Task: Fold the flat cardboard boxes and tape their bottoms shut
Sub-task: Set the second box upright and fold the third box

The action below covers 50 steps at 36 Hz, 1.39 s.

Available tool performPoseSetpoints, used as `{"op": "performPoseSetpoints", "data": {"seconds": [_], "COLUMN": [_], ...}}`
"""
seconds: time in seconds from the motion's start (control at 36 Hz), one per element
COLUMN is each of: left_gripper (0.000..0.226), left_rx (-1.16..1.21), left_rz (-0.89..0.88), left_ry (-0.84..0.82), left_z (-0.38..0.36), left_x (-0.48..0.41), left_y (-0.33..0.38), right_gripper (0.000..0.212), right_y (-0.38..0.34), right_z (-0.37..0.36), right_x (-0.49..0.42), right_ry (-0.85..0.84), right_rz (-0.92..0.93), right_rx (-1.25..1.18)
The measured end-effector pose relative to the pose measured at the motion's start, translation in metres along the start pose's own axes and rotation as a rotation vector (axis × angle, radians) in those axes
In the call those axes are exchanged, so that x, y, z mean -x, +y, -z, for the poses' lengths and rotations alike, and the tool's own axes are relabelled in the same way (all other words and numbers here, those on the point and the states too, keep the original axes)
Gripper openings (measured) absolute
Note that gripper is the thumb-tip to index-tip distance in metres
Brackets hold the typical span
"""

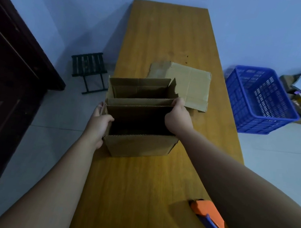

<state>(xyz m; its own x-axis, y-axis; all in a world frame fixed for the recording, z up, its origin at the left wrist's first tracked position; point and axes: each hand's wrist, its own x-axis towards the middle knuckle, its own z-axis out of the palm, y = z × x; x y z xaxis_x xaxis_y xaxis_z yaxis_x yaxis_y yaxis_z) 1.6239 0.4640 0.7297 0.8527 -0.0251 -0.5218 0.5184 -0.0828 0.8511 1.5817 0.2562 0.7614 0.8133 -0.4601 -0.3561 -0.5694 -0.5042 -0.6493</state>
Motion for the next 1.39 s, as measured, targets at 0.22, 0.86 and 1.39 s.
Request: {"op": "performPoseSetpoints", "data": {"seconds": [0.22, 0.86, 1.39], "left_gripper": [0.052, 0.045, 0.042], "left_rx": [-0.276, -1.592, -1.709], "left_rz": [-0.184, -0.876, -0.902], "left_ry": [0.171, -0.278, -0.262], "left_z": [-0.008, -0.089, -0.095], "left_x": [-0.006, 0.044, 0.048], "left_y": [0.013, 0.012, 0.011], "right_gripper": [0.037, 0.023, 0.047], "right_y": [0.003, 0.088, 0.074], "right_z": [0.004, 0.012, 0.009], "right_x": [-0.001, -0.047, -0.105], "right_ry": [-0.011, 0.034, 0.0], "right_rz": [0.031, -0.68, -0.525], "right_rx": [-0.063, -1.01, -1.472]}}
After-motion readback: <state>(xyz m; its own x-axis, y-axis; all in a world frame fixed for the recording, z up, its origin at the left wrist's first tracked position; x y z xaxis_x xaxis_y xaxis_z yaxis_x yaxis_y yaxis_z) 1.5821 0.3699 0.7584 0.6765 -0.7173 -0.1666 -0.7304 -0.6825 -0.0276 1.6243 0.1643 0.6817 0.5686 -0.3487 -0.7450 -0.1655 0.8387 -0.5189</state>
